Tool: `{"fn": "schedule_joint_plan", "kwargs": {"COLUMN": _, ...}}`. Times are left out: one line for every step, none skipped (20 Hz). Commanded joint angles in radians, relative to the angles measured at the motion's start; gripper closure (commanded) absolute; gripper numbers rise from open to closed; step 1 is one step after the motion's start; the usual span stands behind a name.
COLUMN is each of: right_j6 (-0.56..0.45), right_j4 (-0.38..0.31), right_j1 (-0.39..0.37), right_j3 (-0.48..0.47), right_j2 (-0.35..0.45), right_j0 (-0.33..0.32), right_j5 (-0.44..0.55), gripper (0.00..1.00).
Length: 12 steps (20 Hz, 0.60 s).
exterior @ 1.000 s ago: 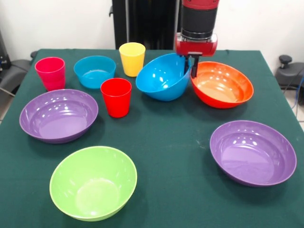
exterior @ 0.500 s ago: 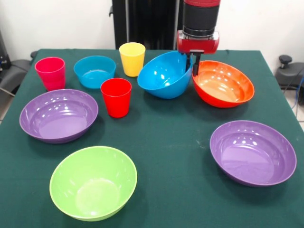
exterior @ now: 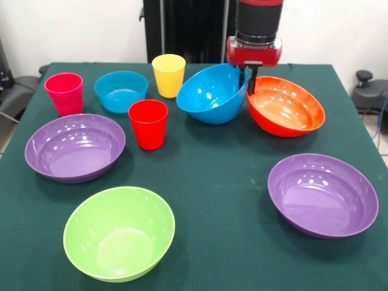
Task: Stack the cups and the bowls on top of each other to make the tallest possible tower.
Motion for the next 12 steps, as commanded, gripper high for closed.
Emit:
{"fn": "schedule_joint_plan", "kwargs": {"right_j6": 0.171, "right_j4": 0.060, "right_j1": -0.135, "right_j3": 0.013, "right_j2": -0.005, "right_j0": 0.072, "right_j5": 0.200, "gripper": 1.00}}
{"fn": "schedule_joint_plan", "kwargs": {"right_j6": 0.171, "right_j4": 0.063, "right_j1": -0.148, "right_j3": 0.014, "right_j2": -0.008, "right_j0": 0.076, "right_j5": 0.214, "gripper": 1.00}}
{"fn": "schedule_joint_plan", "kwargs": {"right_j6": 0.173, "right_j4": 0.066, "right_j1": -0.150, "right_j3": 0.015, "right_j2": -0.008, "right_j0": 0.076, "right_j5": 0.216, "gripper": 1.00}}
{"fn": "schedule_joint_plan", "kwargs": {"right_j6": 0.174, "right_j4": 0.067, "right_j1": -0.149, "right_j3": 0.015, "right_j2": -0.006, "right_j0": 0.074, "right_j5": 0.215, "gripper": 1.00}}
{"fn": "schedule_joint_plan", "kwargs": {"right_j6": 0.174, "right_j4": 0.069, "right_j1": -0.149, "right_j3": 0.015, "right_j2": -0.005, "right_j0": 0.074, "right_j5": 0.215, "gripper": 1.00}}
{"fn": "schedule_joint_plan", "kwargs": {"right_j6": 0.173, "right_j4": 0.069, "right_j1": -0.149, "right_j3": 0.014, "right_j2": -0.005, "right_j0": 0.073, "right_j5": 0.217, "gripper": 1.00}}
{"fn": "schedule_joint_plan", "kwargs": {"right_j6": 0.175, "right_j4": 0.072, "right_j1": -0.151, "right_j3": 0.017, "right_j2": -0.004, "right_j0": 0.071, "right_j5": 0.215, "gripper": 1.00}}
{"fn": "schedule_joint_plan", "kwargs": {"right_j6": 0.175, "right_j4": 0.073, "right_j1": -0.151, "right_j3": 0.021, "right_j2": -0.002, "right_j0": 0.068, "right_j5": 0.209, "gripper": 1.00}}
{"fn": "schedule_joint_plan", "kwargs": {"right_j6": 0.178, "right_j4": 0.074, "right_j1": -0.148, "right_j3": 0.027, "right_j2": 0.001, "right_j0": 0.064, "right_j5": 0.196, "gripper": 1.00}}
{"fn": "schedule_joint_plan", "kwargs": {"right_j6": 0.178, "right_j4": 0.072, "right_j1": -0.141, "right_j3": 0.030, "right_j2": 0.005, "right_j0": 0.058, "right_j5": 0.178, "gripper": 1.00}}
{"fn": "schedule_joint_plan", "kwargs": {"right_j6": 0.179, "right_j4": 0.071, "right_j1": -0.132, "right_j3": 0.032, "right_j2": 0.008, "right_j0": 0.053, "right_j5": 0.161, "gripper": 1.00}}
{"fn": "schedule_joint_plan", "kwargs": {"right_j6": 0.180, "right_j4": 0.069, "right_j1": -0.121, "right_j3": 0.034, "right_j2": 0.014, "right_j0": 0.047, "right_j5": 0.141, "gripper": 1.00}}
